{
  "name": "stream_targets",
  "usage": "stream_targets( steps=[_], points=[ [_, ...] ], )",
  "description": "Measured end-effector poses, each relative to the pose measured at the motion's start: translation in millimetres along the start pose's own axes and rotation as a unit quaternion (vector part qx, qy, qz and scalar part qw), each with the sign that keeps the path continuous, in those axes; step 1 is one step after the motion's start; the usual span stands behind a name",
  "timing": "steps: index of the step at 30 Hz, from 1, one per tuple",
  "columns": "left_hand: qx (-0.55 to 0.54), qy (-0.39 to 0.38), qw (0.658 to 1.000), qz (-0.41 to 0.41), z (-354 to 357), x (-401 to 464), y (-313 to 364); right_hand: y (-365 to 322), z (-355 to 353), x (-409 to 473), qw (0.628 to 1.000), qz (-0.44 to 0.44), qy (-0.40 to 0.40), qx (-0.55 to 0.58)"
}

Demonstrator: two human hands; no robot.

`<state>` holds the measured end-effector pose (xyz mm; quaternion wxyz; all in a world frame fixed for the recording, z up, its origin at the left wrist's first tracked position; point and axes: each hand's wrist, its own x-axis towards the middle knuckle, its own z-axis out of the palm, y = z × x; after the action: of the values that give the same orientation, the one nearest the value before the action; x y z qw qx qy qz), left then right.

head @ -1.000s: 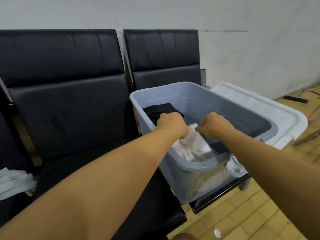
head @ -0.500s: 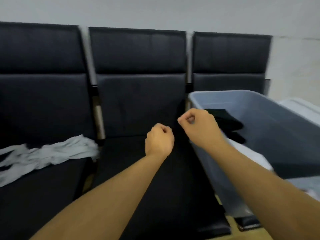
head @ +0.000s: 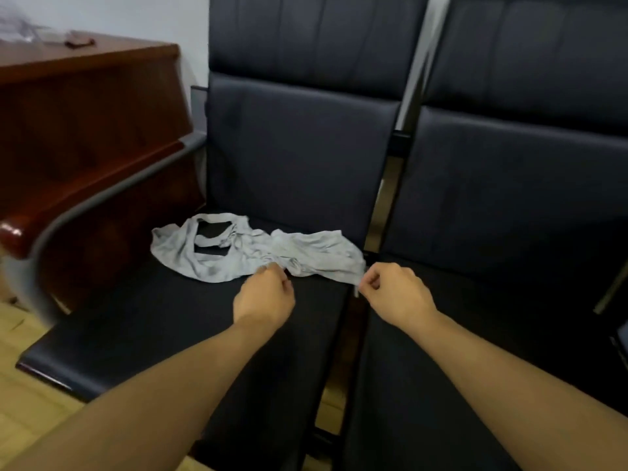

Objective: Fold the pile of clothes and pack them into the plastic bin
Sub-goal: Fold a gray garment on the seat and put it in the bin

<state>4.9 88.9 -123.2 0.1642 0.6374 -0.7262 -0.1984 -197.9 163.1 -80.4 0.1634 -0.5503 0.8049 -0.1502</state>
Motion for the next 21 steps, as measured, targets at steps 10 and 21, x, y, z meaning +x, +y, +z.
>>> stream_targets(
  steps=[10, 21],
  points=[
    [0.044, 0.129, 0.991, -0.001, 5.8, 105.3, -110.3, -22.8, 91.5, 102.1, 0.997, -0.016, 0.018, -0.075],
    [0.054, 0.013, 0.994, -0.097, -4.2, 144.9, -148.4, -1.4, 62.4, 85.5, 0.981, 0.009, 0.089, 0.173]
  ],
)
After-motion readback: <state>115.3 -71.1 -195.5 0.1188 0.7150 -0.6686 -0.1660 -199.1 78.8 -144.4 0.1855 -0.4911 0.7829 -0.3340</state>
